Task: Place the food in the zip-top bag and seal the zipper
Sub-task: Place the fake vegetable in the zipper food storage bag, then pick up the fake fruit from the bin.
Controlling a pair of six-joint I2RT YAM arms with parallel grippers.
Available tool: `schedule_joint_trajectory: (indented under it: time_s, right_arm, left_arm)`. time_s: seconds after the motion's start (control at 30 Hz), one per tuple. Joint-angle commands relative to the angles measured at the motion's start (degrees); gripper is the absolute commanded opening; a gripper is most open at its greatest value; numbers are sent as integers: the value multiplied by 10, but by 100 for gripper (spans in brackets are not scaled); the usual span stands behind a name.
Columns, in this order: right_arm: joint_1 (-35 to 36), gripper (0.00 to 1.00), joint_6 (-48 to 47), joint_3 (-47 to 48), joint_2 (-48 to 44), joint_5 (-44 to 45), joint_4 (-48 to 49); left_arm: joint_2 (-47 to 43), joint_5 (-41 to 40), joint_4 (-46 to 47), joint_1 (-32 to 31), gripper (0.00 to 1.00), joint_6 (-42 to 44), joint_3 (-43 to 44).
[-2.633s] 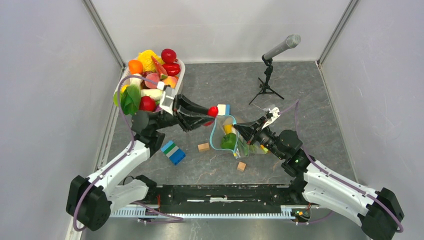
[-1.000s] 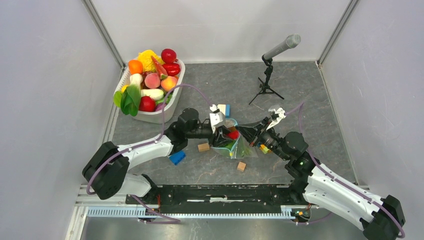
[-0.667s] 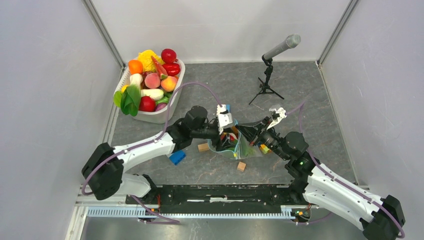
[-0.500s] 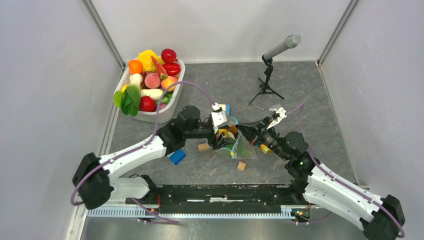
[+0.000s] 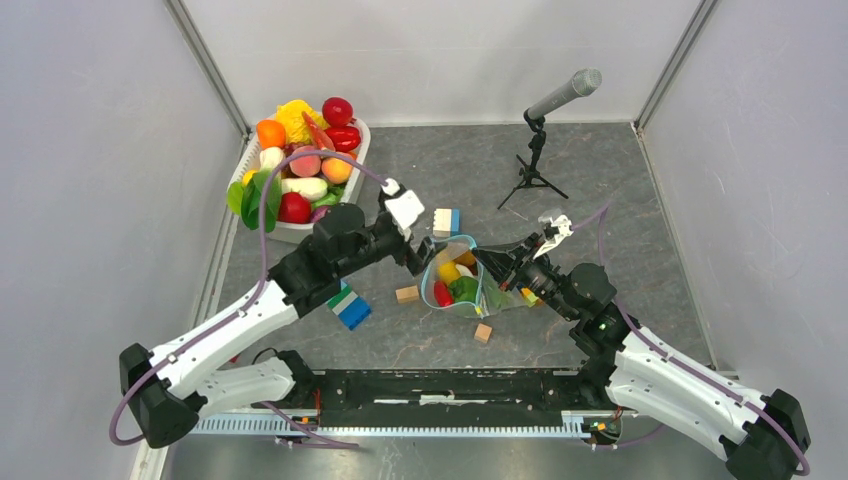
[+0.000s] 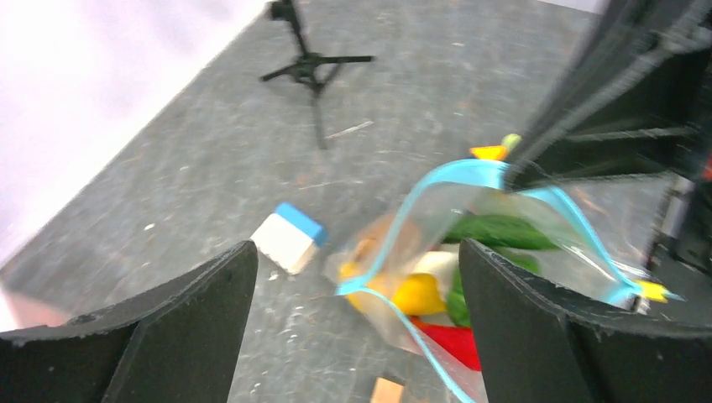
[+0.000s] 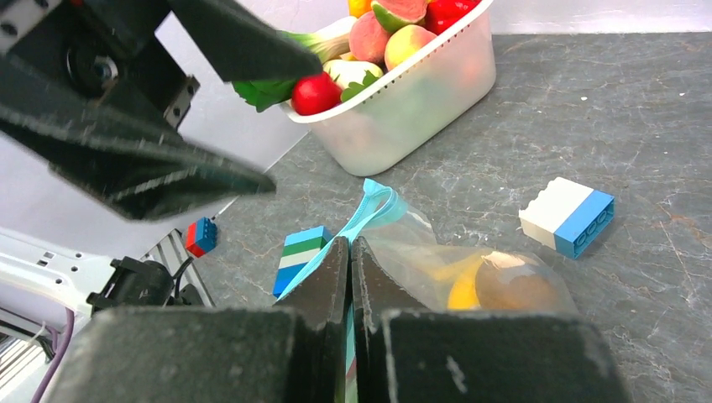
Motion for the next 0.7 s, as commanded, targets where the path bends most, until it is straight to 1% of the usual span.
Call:
schedule_joint_trajectory:
  time_s: [0.0, 0.07, 0.17, 0.4, 0.5, 0.57, 0.67]
  right_arm:
    - [2, 3, -12, 21, -5, 9, 19]
    - [2, 4, -13, 21, -5, 9, 20]
    - [2, 4, -13, 19, -5, 8, 20]
    - [2, 4, -12, 14, -4, 5, 27]
    - [2, 4, -13, 15, -3, 4, 28]
    - [2, 4, -13, 15, -3, 4, 29]
    - [2, 4, -13, 12, -3, 4, 32]
  left_arm:
    - [10, -140, -26, 25, 96, -19, 57]
    - [24, -164, -39, 45, 98, -37, 80]
    - [41, -176, -51, 81, 100, -66, 109]
    - [91, -177, -65, 202, 100, -146, 172]
    - [125, -192, -79, 234, 100, -162, 204]
    - [149, -216, -95, 250, 100, -173, 227]
    - [182, -248, -90, 280, 100, -195, 242]
